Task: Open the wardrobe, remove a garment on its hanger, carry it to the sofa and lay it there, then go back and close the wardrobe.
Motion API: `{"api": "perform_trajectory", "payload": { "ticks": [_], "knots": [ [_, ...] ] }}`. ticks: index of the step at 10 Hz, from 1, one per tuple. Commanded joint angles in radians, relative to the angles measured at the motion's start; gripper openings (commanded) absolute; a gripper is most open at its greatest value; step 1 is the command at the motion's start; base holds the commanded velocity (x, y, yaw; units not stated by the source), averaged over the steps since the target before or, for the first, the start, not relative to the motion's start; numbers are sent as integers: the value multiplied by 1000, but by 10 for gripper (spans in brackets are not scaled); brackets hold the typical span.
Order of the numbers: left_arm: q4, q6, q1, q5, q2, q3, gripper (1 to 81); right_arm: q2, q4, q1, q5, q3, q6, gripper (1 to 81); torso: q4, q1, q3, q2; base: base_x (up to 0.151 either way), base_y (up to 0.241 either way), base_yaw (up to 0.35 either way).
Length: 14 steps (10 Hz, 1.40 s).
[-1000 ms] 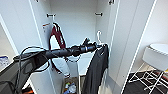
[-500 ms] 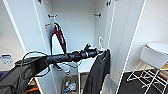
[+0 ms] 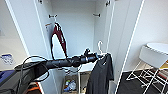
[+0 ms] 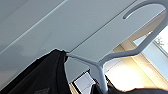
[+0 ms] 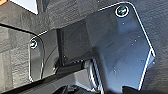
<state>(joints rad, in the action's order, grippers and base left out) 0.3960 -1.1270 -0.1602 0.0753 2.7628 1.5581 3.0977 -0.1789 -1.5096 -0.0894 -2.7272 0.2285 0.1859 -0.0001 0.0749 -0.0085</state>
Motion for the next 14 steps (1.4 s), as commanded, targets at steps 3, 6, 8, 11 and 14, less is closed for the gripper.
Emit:
{"api": "perform_trajectory", "payload": {
  "ticks": [3, 6, 8, 11, 14],
  "knots": [
    [52, 9, 121, 90, -23, -96, 10, 5, 7, 45, 45, 5, -3, 811, 0, 0, 0, 0, 0, 0, 0],
    [99, 9, 41, 90, -44, -131, 10, 5, 9, 48, 34, 5, -3, 811, 0, 0, 0, 0, 0, 0, 0],
    [161, 9, -5, 77, -57, -141, 10, 5, 7, 50, 34, 5, -3, 811, 0, 0, 0, 0, 0, 0, 0],
    [239, 9, -45, -6, -81, -156, 10, 5, 7, 51, 34, 5, -1, 811, 0, 0, 0, 0, 0, 0, 0],
    [296, 7, -83, -81, -103, -184, 10, 5, 9, 54, 34, 5, -1, 811, 0, 0, 0, 0, 0, 0, 0]
  ]
}}
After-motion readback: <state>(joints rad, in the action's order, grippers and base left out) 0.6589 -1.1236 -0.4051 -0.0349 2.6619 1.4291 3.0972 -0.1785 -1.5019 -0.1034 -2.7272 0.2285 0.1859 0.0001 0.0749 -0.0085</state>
